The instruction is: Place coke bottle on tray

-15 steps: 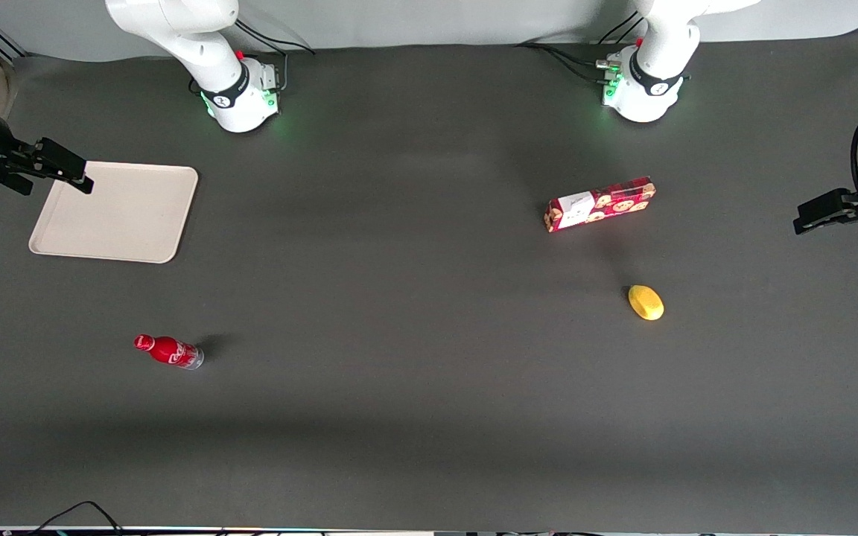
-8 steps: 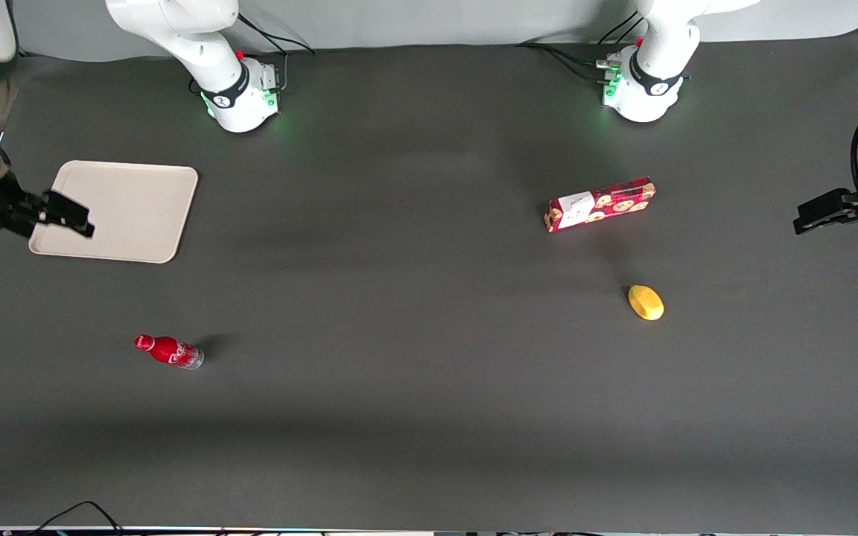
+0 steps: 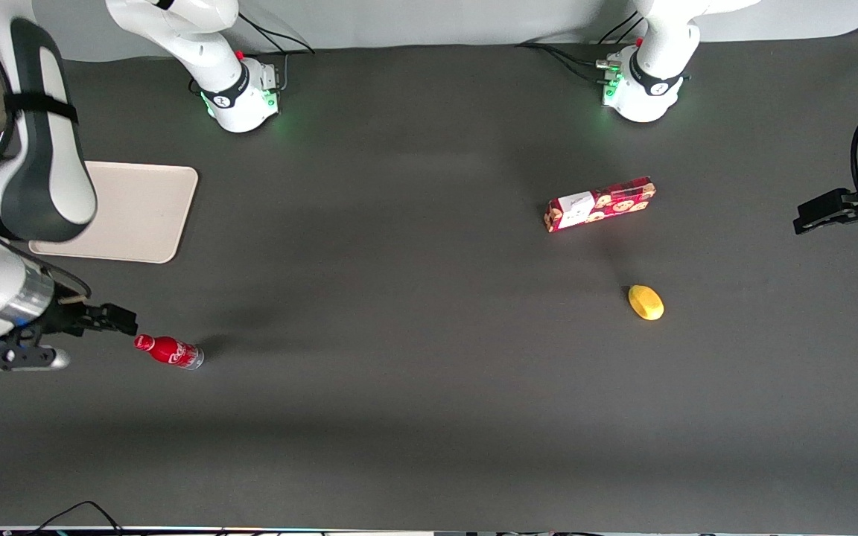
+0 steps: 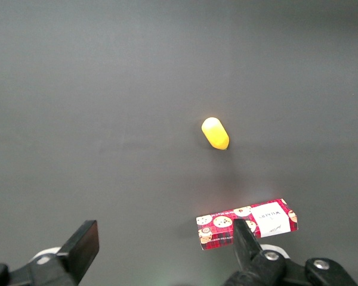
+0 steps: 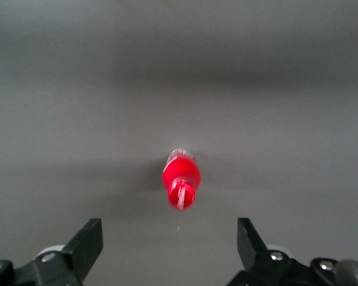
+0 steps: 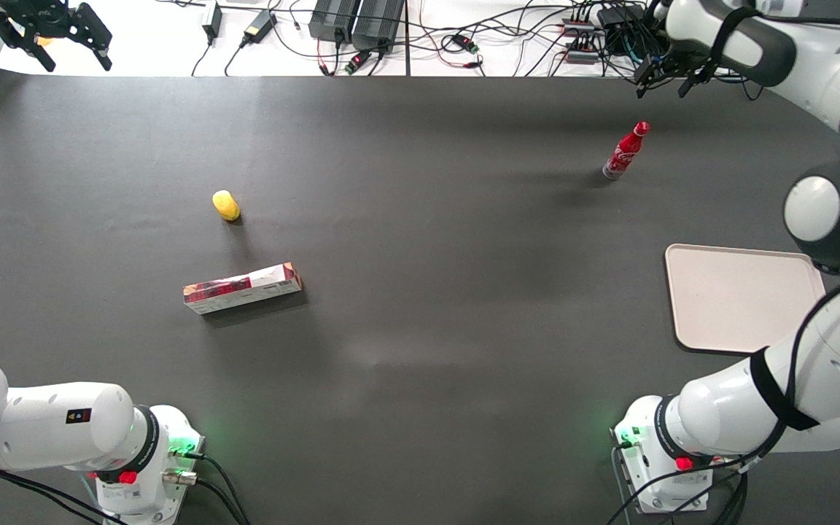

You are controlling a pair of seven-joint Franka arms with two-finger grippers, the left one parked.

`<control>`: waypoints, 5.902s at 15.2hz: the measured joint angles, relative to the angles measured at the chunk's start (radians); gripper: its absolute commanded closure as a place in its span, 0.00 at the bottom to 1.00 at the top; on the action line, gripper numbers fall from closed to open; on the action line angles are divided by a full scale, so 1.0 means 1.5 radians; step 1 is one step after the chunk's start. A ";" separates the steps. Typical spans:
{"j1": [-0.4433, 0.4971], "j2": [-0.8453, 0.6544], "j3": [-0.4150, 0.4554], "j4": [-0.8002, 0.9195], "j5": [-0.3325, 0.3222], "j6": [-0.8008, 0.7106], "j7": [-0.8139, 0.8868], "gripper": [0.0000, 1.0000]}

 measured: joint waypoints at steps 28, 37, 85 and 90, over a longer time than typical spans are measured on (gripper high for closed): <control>-0.030 0.082 0.033 -0.088 -0.046 0.172 -0.048 0.14; -0.034 0.079 0.033 -0.099 -0.046 0.169 -0.048 0.48; 0.025 -0.289 0.042 -0.577 -0.029 0.187 0.042 1.00; 0.025 -0.290 0.042 -0.579 -0.039 0.187 0.042 0.54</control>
